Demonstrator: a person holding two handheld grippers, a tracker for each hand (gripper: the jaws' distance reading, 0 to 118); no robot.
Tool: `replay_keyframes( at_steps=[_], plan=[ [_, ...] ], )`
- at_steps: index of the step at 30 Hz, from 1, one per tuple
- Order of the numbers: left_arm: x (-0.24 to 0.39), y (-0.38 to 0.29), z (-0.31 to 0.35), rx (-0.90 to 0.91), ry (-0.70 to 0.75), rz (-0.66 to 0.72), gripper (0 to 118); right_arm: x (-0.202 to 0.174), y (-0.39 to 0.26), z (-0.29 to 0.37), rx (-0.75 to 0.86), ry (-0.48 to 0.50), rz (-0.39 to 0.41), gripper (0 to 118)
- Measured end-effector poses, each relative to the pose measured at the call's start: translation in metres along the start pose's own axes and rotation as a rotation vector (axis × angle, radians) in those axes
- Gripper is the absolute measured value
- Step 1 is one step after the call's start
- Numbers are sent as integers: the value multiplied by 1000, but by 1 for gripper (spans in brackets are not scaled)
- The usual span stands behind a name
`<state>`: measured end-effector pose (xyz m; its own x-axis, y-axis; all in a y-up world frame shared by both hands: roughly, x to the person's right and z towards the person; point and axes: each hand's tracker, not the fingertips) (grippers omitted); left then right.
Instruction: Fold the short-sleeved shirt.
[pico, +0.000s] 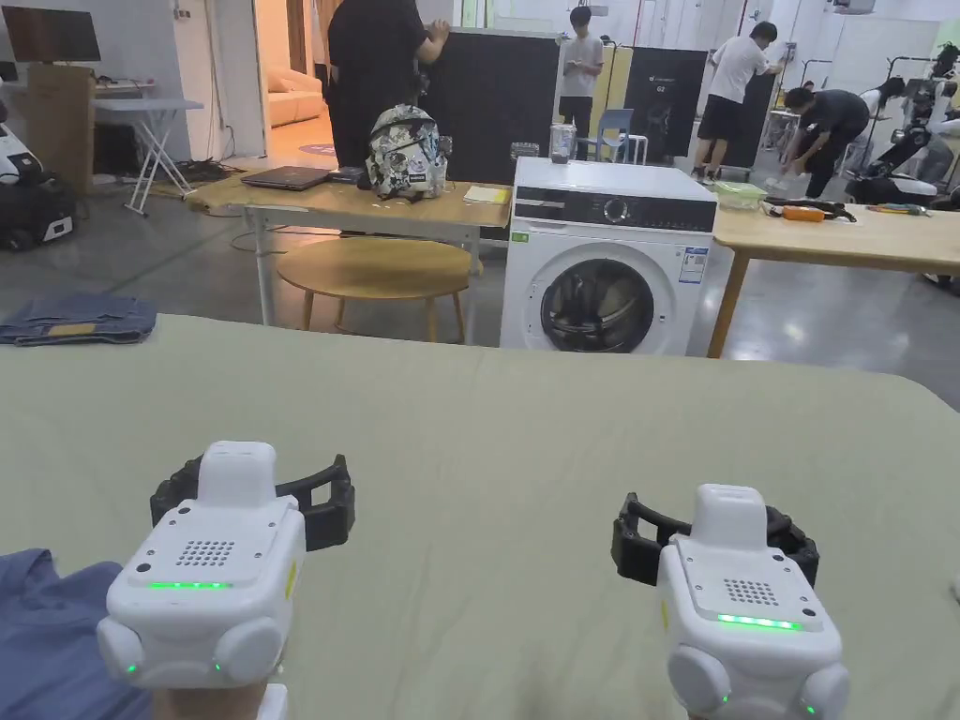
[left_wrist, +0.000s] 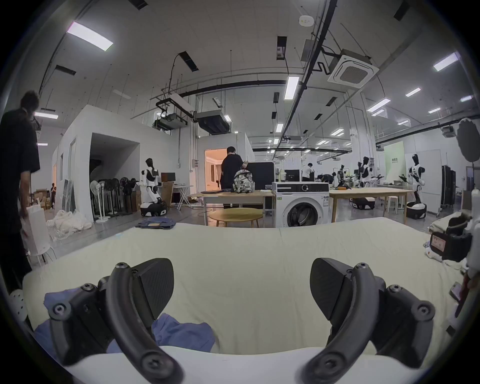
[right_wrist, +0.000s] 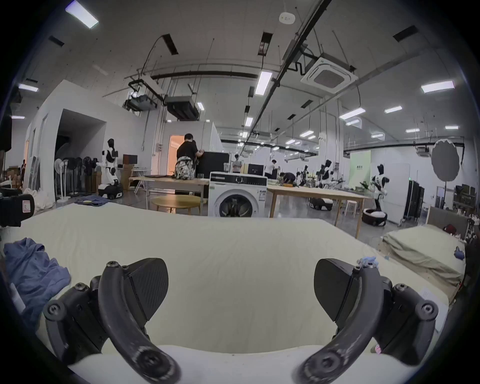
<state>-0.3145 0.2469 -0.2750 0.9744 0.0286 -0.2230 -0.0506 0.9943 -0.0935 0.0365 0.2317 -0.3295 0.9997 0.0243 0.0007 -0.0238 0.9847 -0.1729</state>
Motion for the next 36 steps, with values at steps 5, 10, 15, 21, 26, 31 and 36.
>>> replay_keyframes(
  at_steps=[5,10,15,21,26,31,36],
  plan=[
    [-27,3,-5,-29,-65,356,107,24,11,0,-33,16,-379,112],
    [-25,13,-4,-36,-34,311,107,34,16,-6,-13,14,-429,112],
    [30,11,-6,-13,101,-578,107,-13,16,-1,119,-3,447,112],
    [54,-14,4,106,125,-1227,107,-38,-11,14,278,-30,1245,112],
    [53,-12,8,79,98,-1187,106,-39,-18,11,288,-35,1238,112],
    [36,8,0,-17,59,-658,106,-31,-9,-5,131,0,812,112],
    [16,18,7,21,17,-154,106,-12,7,-3,8,65,242,112]
  ],
)
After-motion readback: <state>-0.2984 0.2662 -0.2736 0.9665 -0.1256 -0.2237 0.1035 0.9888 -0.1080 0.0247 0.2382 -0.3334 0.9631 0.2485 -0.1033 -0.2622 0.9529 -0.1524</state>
